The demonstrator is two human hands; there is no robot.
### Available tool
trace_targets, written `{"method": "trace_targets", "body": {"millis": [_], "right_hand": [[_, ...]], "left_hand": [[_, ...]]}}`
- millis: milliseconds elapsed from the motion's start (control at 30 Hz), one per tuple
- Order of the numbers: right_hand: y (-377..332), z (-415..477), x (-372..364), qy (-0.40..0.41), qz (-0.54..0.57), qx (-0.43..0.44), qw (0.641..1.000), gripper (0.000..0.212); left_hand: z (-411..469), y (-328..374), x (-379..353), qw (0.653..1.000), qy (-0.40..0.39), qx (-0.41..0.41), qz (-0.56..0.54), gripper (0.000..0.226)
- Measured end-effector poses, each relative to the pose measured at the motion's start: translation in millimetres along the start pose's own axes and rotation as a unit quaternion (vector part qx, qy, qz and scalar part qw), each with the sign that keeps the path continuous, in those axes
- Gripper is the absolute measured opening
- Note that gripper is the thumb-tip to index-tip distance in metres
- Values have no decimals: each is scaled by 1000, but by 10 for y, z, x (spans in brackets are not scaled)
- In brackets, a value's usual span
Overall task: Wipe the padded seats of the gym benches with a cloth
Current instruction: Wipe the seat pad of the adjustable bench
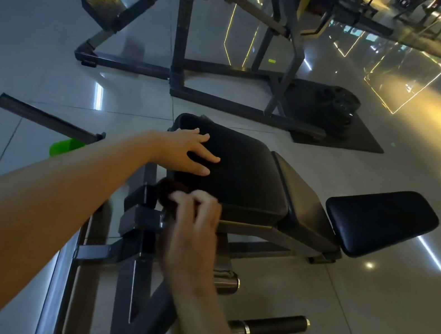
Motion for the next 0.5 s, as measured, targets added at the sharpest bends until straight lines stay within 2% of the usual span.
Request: {"method": "trace_targets", "body": {"millis": [100, 267, 367, 433, 500], "right_hand": [[426, 58, 265, 60, -11, -48, 997, 36], [427, 116, 149, 40, -11, -50, 998, 37], [355, 94, 101, 37, 3, -14, 999, 36], [546, 89, 166, 36, -4, 7, 999, 31], [828, 68, 253, 57, -24, -25, 998, 29]], "left_hand": [[0, -17, -1, 1000, 9, -8, -17, 49], [-30, 14, 0, 1000, 23, -2, -15, 48], [-13, 35, 8, 1000, 22, 8, 1, 49], [4, 82, -20, 999, 28, 14, 19, 51], [6, 134, -63, 998, 34, 20, 43, 55]]}}
Point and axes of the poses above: each hand's wrist, its own z-axis towards the middle knuckle, its own x-axis out of the back of the hand, y = z × x, the point moved 2 cm from there along z, towards the middle knuckle, and after that the axes turned 13 degrees about y, right-handed, at the moved point
